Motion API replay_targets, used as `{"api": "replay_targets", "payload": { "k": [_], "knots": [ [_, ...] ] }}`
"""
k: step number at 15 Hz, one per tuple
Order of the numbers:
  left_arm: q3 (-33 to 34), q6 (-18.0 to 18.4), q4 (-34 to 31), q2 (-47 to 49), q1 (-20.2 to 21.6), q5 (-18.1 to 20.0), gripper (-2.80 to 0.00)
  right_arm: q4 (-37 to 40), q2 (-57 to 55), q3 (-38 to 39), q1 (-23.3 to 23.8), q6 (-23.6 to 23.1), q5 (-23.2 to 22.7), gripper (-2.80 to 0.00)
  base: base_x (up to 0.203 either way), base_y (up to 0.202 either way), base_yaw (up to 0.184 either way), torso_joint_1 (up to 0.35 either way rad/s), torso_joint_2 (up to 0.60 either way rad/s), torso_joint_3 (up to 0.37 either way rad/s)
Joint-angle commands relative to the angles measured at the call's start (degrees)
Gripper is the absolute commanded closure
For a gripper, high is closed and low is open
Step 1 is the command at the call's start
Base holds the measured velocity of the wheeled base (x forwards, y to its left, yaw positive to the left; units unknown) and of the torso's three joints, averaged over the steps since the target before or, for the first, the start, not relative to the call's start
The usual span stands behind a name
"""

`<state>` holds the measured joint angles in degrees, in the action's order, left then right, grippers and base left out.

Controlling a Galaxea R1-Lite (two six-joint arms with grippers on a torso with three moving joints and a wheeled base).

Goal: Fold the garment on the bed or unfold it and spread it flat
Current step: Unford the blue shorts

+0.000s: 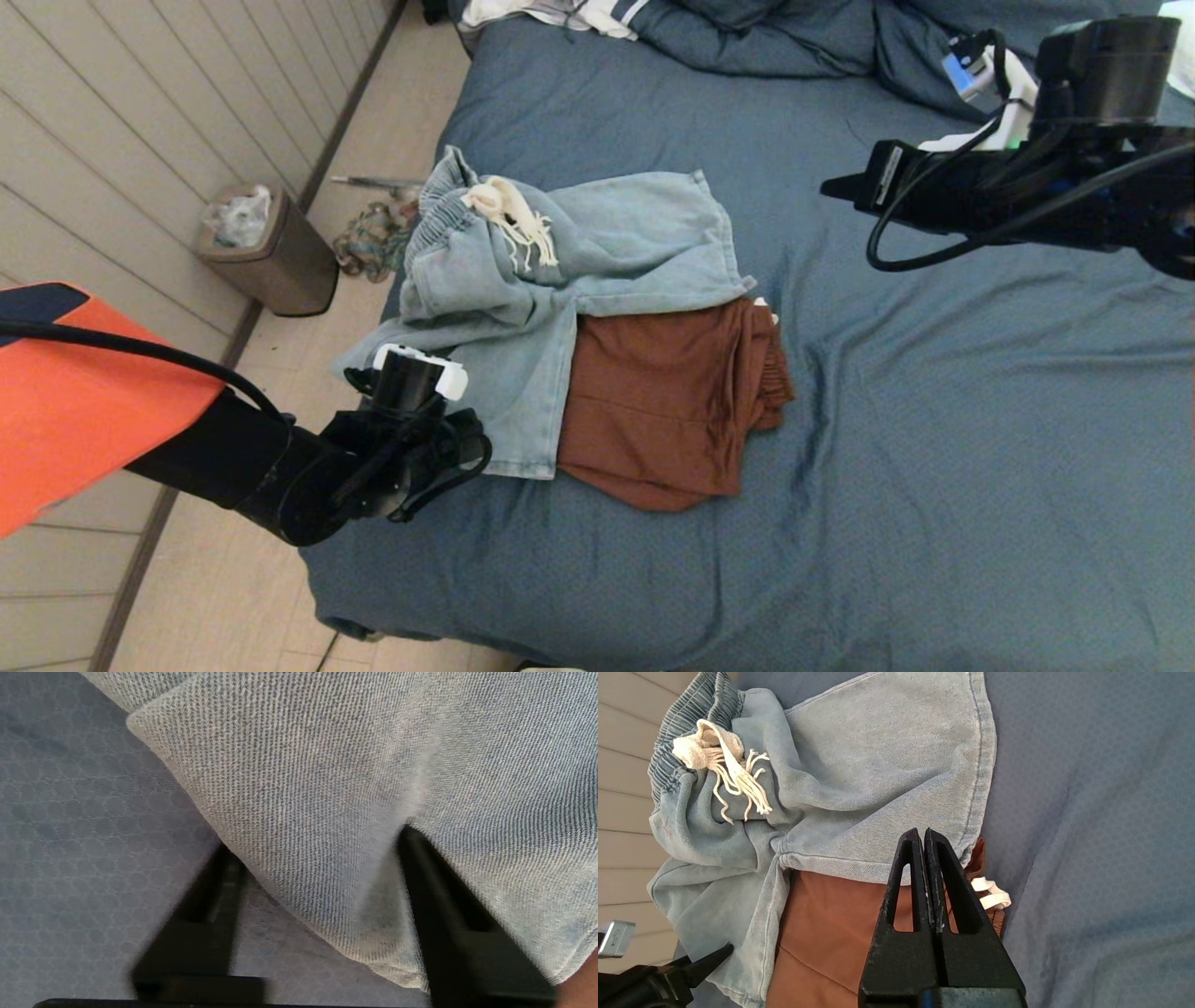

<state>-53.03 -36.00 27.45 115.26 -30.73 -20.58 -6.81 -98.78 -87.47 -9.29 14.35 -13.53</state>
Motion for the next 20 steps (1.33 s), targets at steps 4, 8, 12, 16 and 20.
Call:
{"api": "replay_targets", "payload": {
  "k": [4,8,12,16,20],
  "knots": [
    [-0.42,-0.08,-0.39,-3.52,-0.06,-0.51,0.00,-0.05,0.25,0.11,-0.12,0.09,-0.09,0.00,0.000,0.000,0.000,0.000,0.00,0.000],
    [-5.19,-0.27,-10.21,-8.82,-4.64,-0.50,0.00,0.19,1.31,-0.06,0.14,0.07,-0.09,0.00,0.000,0.000,0.000,0.000,0.00,0.000],
    [-9.00,-0.20,-25.61,-13.48,-9.43,-0.41,0.00,0.30,2.42,-0.50,0.41,0.07,-0.18,0.00,0.000,0.000,0.000,0.000,0.00,0.000],
    [-16.71,-0.30,-43.25,-18.52,-15.39,-0.21,0.00,0.30,2.98,-0.59,0.59,0.11,-0.18,0.00,0.000,0.000,0.000,0.000,0.00,0.000],
    [-19.22,-1.41,-50.79,-20.62,-18.60,0.26,0.00,0.30,2.89,-0.59,0.59,0.07,-0.17,0.00,0.000,0.000,0.000,0.000,0.00,0.000]
  ]
}}
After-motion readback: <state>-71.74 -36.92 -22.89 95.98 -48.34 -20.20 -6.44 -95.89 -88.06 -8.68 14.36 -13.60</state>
